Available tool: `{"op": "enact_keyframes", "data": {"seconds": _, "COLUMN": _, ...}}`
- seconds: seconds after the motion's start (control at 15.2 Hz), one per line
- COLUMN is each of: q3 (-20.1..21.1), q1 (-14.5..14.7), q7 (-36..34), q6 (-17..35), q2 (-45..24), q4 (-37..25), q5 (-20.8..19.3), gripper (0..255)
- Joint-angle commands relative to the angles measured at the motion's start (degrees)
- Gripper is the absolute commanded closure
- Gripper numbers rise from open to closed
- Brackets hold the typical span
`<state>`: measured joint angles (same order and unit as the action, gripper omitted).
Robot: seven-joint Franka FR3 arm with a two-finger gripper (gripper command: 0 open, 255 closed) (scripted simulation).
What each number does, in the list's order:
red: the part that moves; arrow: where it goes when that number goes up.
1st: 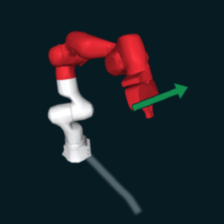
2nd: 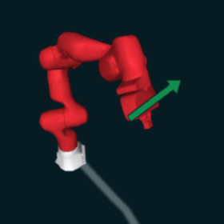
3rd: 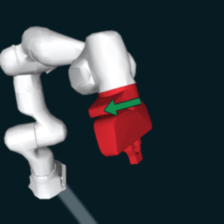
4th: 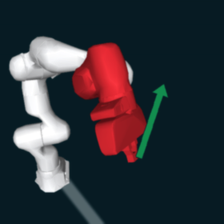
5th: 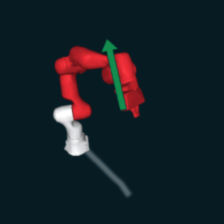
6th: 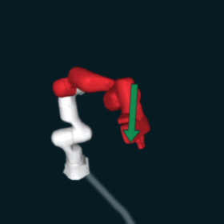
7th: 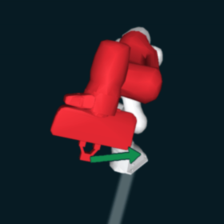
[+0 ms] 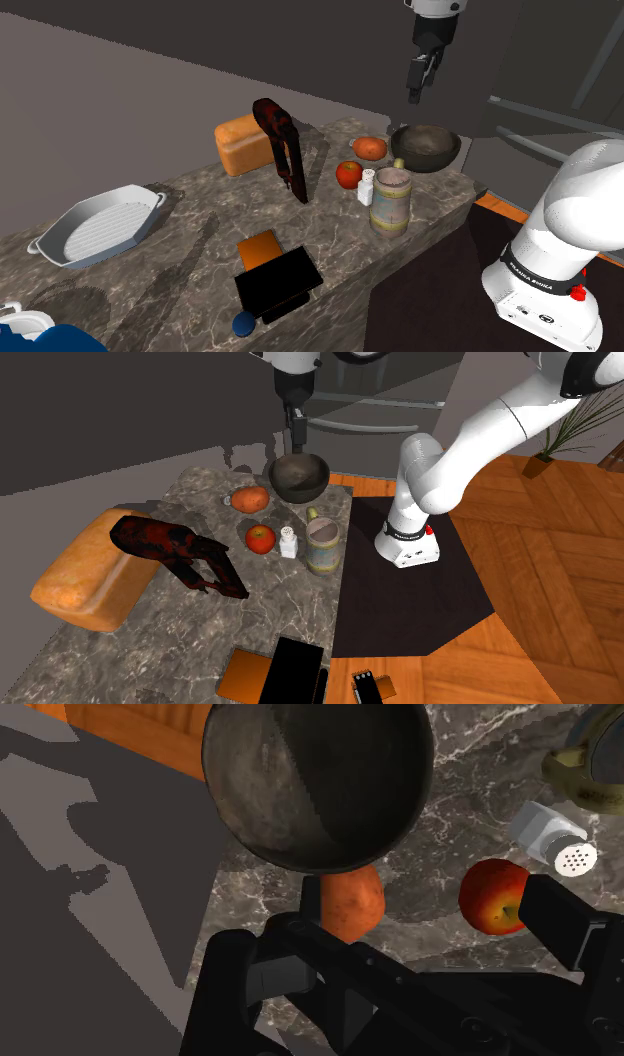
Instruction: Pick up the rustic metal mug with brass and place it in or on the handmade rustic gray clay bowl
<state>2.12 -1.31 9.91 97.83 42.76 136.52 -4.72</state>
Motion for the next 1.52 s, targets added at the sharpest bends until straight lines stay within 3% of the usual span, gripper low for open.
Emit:
{"op": "enact_keyframes", "data": {"seconds": 0.0, "q3": 0.0, "q1": 0.0, "q7": 0.0, "q6": 0.0, "q2": 0.0, "q4": 0.0, "q5": 0.0, "gripper": 0}}
{"op": "enact_keyframes", "data": {"seconds": 0.79, "q3": 9.0, "q1": 8.0, "q7": -8.6, "q6": 1.4, "q2": -0.7, "q4": 8.4, "q5": 12.0, "gripper": 0}}
{"op": "enact_keyframes", "data": {"seconds": 1.45, "q3": 10.1, "q1": 8.7, "q7": -8.9, "q6": 7.4, "q2": -0.9, "q4": 14.4, "q5": 13.3, "gripper": 0}}
